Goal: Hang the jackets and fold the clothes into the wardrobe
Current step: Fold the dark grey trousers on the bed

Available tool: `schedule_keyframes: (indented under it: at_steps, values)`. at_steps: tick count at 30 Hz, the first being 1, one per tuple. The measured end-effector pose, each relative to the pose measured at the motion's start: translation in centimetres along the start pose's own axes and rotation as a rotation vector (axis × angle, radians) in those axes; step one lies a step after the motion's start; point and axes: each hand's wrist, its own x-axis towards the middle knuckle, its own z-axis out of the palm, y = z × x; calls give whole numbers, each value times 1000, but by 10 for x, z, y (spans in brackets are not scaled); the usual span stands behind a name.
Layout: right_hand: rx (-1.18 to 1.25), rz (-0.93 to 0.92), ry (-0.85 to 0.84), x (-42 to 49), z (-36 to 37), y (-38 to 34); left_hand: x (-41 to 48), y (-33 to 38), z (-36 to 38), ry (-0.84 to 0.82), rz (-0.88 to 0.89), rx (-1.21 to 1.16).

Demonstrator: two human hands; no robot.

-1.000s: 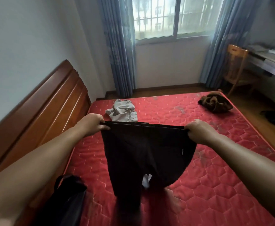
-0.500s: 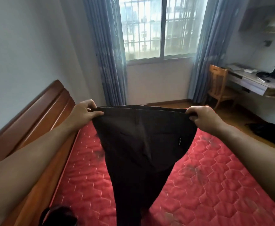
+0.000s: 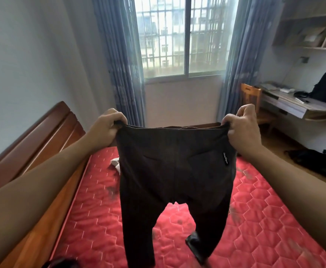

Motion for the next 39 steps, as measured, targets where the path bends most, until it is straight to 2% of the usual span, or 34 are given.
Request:
schedule_keyframes:
  at_steps: [6,9,11,14,16,19,22,26,29,32,34,36,39]
  values:
    - [484,163,-35,27,1,-40,23,49,-1,108,36,-212]
    - [908,175,-196,39,-1,-59,35,69,2,83,-2,-359]
    - [1092,193,-324,43,-4,-73,42,82,4,42,-22,-464]
    - [1226,192,-500,46,-8,-90,52,105,13,-7,-71,-568]
    - [1244,137,-594,48,-11,-99,60,112,23,-21,-68,-523]
    - [1180,75,-667,50,-16,-102,63,112,38,-77,-85,-500]
    - [1076,43,-662,47,-18,-94,58,119,45,-245,-183,-702]
    - [1019,110,-713,38,-24,-85,50,122,56,-416,-229,-735]
    - [858,67,-810,30,-32,-76,45,112,66,-394,-237,-721]
    - [376,-133,-941,22,-37,-61,39,104,69,-271,-286,-731]
    - [91,-204,-1038,12,-35,-55,37,100,66,-194,-298,-694]
    - [-62,-155,-1118,5,-35,-53,35,93,63,-177,-264,-620]
    - [-125,-37,-1155,1,-40,-53,29,84,56,-236,-161,-520]
